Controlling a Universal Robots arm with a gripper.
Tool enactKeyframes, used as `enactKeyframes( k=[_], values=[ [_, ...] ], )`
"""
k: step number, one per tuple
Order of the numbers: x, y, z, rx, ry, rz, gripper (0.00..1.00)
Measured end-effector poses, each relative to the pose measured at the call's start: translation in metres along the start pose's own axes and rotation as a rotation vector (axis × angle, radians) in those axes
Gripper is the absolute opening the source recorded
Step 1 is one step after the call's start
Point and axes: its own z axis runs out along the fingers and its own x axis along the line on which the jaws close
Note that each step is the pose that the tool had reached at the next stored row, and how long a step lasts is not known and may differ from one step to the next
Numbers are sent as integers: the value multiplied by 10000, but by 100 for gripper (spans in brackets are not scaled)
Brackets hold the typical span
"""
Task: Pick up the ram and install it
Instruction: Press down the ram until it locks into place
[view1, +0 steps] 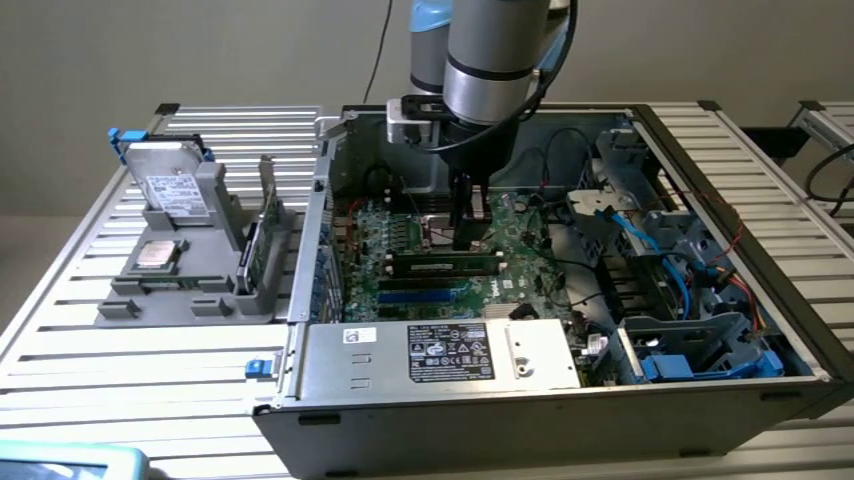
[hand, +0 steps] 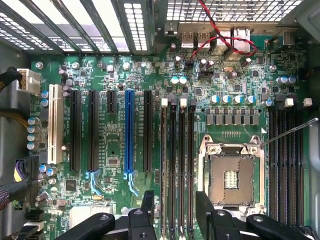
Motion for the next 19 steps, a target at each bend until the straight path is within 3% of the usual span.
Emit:
enactKeyframes(
  k=[3, 5, 6, 8, 9, 11, 14, 19],
  values=[
    [0, 0, 0, 6, 0, 0, 44],
    [0, 0, 1, 10, 1, 0, 31],
    [0, 0, 2, 12, 1, 0, 31],
    [0, 0, 3, 15, 0, 0, 20],
    [0, 0, 4, 15, 0, 0, 20],
    [0, 0, 4, 16, 0, 0, 11],
    [0, -15, 4, 15, -1, 0, 11],
    [19, -127, 4, 15, -34, -1, 11]
  ],
)
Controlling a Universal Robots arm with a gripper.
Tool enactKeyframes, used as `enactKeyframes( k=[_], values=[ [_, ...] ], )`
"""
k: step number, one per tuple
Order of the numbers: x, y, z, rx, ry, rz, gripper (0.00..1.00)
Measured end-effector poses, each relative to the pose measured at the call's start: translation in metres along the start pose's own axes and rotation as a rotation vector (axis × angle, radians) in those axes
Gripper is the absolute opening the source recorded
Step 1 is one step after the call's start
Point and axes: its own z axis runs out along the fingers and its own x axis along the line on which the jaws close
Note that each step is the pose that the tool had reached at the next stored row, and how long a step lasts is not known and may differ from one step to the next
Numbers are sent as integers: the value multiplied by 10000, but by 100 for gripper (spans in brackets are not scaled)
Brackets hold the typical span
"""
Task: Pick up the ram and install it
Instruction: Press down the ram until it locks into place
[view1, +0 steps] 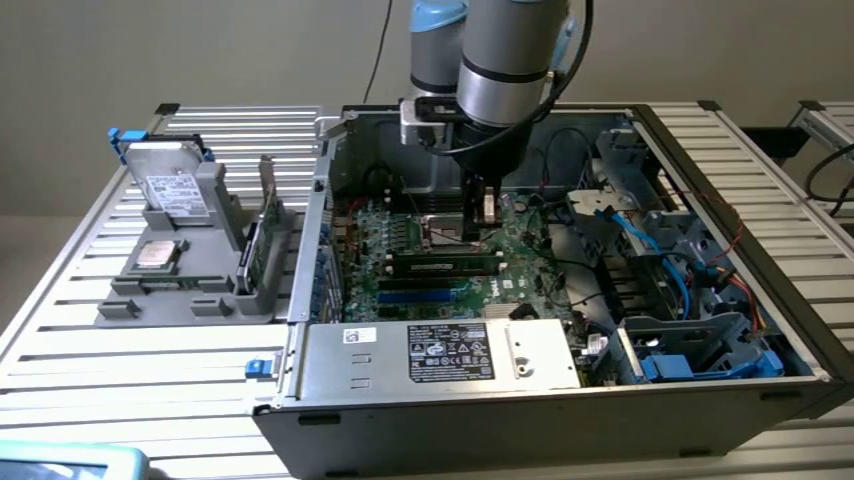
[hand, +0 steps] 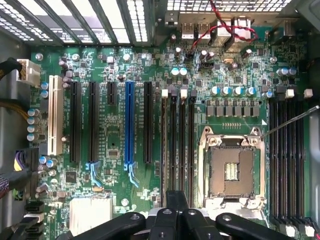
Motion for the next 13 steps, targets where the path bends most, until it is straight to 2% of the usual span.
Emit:
enactKeyframes(
  k=[5, 13],
  values=[
    [28, -10, 9, 0, -9, -1, 11],
    [41, -27, 146, -1, -16, 0, 11]
  ],
)
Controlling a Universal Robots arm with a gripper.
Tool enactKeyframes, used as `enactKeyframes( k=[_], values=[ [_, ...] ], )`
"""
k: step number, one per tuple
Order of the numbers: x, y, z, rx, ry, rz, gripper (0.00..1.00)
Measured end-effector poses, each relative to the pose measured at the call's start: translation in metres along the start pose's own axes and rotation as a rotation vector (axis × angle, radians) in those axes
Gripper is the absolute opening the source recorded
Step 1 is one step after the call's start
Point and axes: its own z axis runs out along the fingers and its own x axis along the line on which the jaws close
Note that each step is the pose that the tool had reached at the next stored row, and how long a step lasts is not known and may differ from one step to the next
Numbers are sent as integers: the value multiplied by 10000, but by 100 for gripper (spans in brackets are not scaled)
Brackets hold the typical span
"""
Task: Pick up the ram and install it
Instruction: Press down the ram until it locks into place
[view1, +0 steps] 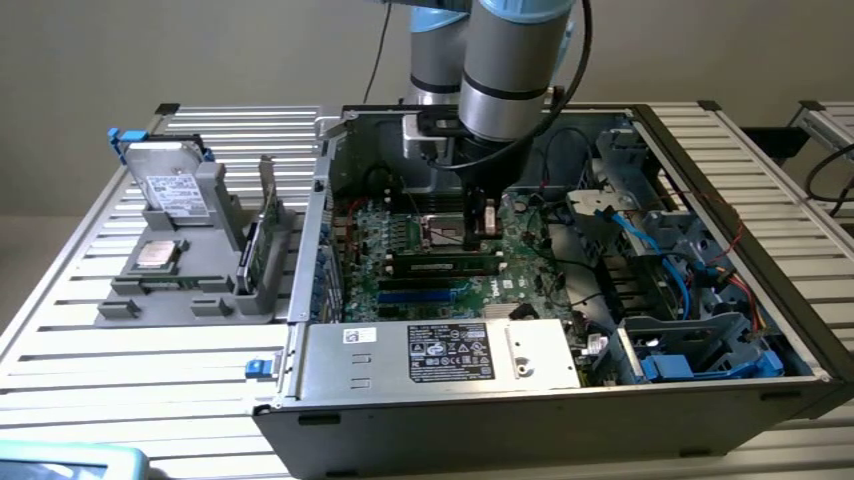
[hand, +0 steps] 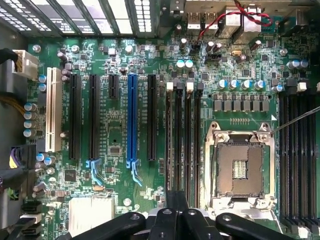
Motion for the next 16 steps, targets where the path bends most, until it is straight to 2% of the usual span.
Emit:
enactKeyframes(
  k=[11, 14, 15, 16],
  values=[
    [7, -36, 189, -7, -17, -3, 11],
    [5, -34, 163, 2, -95, -1, 11],
    [4, -30, 124, 2, -105, 1, 11],
    [5, -26, 73, -1, -88, -1, 11]
  ],
)
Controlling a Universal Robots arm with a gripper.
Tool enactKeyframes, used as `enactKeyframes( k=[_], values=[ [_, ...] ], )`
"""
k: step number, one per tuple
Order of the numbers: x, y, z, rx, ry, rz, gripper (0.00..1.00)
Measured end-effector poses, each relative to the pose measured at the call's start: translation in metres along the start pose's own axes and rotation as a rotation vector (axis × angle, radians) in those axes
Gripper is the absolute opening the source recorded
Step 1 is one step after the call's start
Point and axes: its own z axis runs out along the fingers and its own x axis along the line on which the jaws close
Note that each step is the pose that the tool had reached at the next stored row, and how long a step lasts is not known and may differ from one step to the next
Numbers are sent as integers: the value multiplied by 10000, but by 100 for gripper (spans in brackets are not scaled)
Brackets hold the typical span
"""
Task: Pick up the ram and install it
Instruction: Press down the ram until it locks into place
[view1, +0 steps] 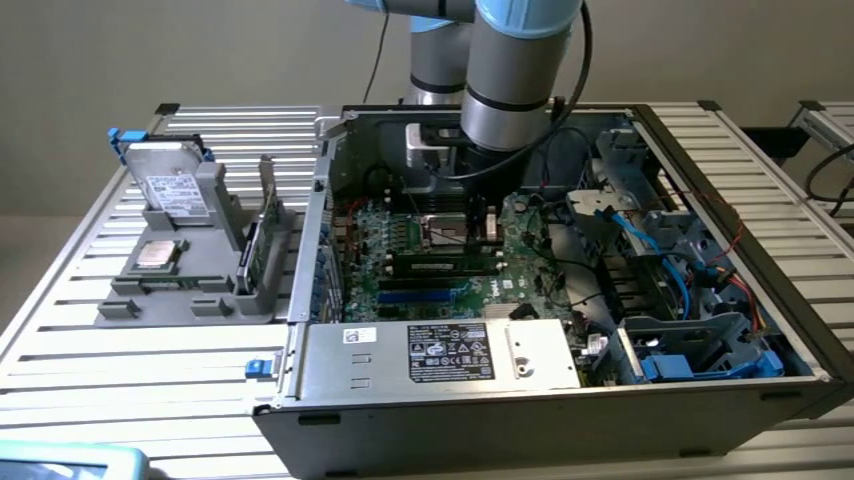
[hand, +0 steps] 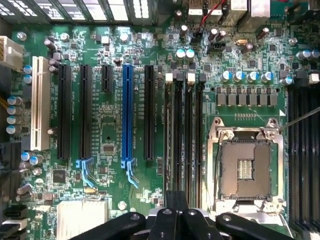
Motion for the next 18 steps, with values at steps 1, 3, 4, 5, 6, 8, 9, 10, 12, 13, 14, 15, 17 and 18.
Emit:
enactKeyframes(
  k=[1, 3, 4, 5, 6, 8, 9, 10, 12, 13, 14, 15, 17, 18],
  values=[
    [1, 4, -46, 1, 1, -1, 11],
    [1, 17, -130, 0, 4, 1, 11],
    [2, 29, -152, 1, 3, 1, 11],
    [2, 45, -168, 1, 4, 1, 11],
    [1, 64, -191, 1, 3, 2, 11],
    [0, 100, -231, 3, 1, 2, 11],
    [0, 117, -243, 6, 4, 3, 11],
    [0, 134, -247, 17, 3, 3, 11],
    [0, 166, -246, 50, 3, 2, 11],
    [1, 183, -246, 57, 5, 4, 11],
    [1, 203, -247, 65, 9, 6, 11],
    [1, 222, -246, 73, 11, 8, 11],
    [2, 269, -245, 88, 15, 13, 11],
    [2, 293, -242, 95, 16, 15, 11]
  ],
)
